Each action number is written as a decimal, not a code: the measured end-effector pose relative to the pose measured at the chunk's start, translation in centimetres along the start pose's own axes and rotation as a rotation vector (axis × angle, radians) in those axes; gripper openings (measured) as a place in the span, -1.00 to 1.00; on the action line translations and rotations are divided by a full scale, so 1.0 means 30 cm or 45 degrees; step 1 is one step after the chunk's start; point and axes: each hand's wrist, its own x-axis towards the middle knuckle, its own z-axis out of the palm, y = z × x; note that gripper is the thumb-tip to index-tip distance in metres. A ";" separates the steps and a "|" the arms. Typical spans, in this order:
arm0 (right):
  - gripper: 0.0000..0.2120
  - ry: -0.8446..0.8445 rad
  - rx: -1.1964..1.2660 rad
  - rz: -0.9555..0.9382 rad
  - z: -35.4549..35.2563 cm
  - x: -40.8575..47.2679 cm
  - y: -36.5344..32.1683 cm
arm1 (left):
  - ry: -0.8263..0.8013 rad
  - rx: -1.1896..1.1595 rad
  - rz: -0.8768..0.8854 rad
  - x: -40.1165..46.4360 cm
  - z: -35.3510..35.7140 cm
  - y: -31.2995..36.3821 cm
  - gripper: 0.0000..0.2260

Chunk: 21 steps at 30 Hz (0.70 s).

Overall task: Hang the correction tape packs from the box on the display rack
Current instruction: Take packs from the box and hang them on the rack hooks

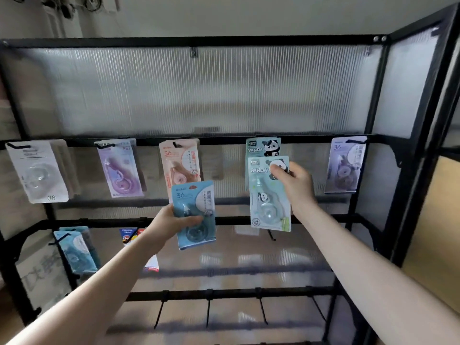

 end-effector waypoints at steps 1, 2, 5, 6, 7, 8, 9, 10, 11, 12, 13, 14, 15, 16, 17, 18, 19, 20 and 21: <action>-0.90 0.018 0.024 -0.005 -0.003 0.010 -0.013 | -0.010 -0.004 0.009 0.006 -0.001 0.006 -0.77; -0.91 0.035 0.044 -0.010 -0.003 0.019 -0.027 | -0.016 -0.004 0.016 0.011 -0.004 0.012 -0.76; -0.92 0.078 0.099 -0.006 0.000 0.053 -0.054 | -0.032 -0.002 0.034 0.021 -0.008 0.022 -0.76; -0.94 0.089 0.106 -0.009 0.000 0.063 -0.063 | -0.034 -0.003 0.035 0.022 -0.008 0.026 -0.76; -0.96 0.100 0.108 -0.016 0.001 0.074 -0.069 | -0.036 -0.003 0.036 0.022 -0.007 0.029 -0.75; -0.96 0.109 0.110 -0.024 0.001 0.082 -0.077 | -0.037 -0.002 0.036 0.022 -0.007 0.031 -0.75; -0.94 0.114 0.111 -0.036 0.002 0.090 -0.083 | -0.036 -0.001 0.035 0.021 -0.006 0.033 -0.74; -0.92 0.116 0.106 -0.052 0.003 0.097 -0.089 | -0.035 0.000 0.034 0.020 -0.006 0.036 -0.74; -0.91 0.113 0.091 -0.065 0.006 0.106 -0.092 | -0.034 0.002 0.032 0.019 -0.006 0.037 -0.74; -0.93 0.104 0.066 -0.076 0.008 0.114 -0.094 | -0.032 0.007 0.027 0.017 -0.007 0.038 -0.74; -0.94 0.093 0.033 -0.087 0.010 0.124 -0.094 | -0.030 0.015 0.020 0.017 -0.008 0.037 -0.75; -0.91 0.083 0.003 -0.096 0.013 0.134 -0.093 | -0.024 0.027 0.011 0.016 -0.010 0.036 -0.75; -0.89 0.077 -0.019 -0.095 0.016 0.143 -0.092 | -0.016 0.038 0.001 0.016 -0.013 0.034 -0.74; -0.89 0.077 -0.037 -0.088 0.017 0.150 -0.091 | -0.008 0.045 -0.012 0.015 -0.015 0.032 -0.73; -0.89 0.079 -0.054 -0.084 0.018 0.156 -0.091 | -0.003 0.047 -0.022 0.014 -0.018 0.030 -0.73; -0.92 0.081 -0.066 -0.082 0.018 0.159 -0.091 | 0.001 0.047 -0.030 0.012 -0.021 0.029 -0.72; -0.95 0.079 -0.074 -0.080 0.018 0.162 -0.092 | 0.005 0.049 -0.034 0.009 -0.022 0.029 -0.72; -0.97 0.072 -0.071 -0.083 0.016 0.162 -0.095 | 0.010 0.054 -0.038 0.005 -0.024 0.028 -0.72; -0.93 0.064 -0.067 -0.092 0.016 0.163 -0.098 | 0.015 0.058 -0.041 0.002 -0.025 0.027 -0.72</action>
